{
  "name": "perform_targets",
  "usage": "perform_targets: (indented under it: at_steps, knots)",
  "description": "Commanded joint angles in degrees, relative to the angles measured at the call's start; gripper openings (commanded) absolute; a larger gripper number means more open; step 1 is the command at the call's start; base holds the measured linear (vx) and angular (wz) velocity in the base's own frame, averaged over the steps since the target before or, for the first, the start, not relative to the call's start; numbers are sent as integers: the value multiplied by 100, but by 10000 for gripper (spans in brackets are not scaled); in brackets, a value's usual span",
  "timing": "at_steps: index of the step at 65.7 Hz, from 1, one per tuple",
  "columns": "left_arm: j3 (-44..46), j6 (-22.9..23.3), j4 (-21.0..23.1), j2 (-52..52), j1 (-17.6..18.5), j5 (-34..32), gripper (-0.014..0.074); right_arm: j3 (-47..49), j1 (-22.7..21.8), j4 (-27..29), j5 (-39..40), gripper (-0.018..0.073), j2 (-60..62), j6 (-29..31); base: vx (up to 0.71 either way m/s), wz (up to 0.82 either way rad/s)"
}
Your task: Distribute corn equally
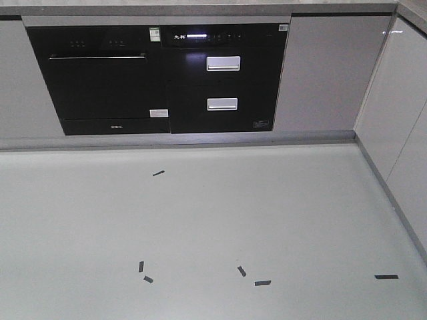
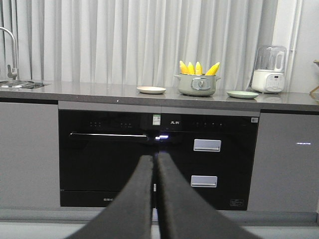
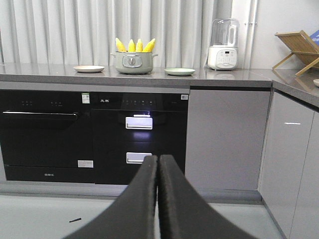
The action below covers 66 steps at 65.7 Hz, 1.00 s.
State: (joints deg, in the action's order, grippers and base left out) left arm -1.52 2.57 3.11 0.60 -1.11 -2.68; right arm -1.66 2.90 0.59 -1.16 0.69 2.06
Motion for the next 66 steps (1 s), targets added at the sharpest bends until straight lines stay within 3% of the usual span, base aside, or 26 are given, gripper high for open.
perform_targets:
  at_steps: [1, 66]
  knots:
    - [-82, 43, 16, 96, 38, -388, -6, -39, -2, -59, 424, -6, 6, 31, 0, 0]
    - [-82, 43, 16, 96, 38, -388, -6, -39, -2, -59, 425, -6, 6, 31, 0, 0]
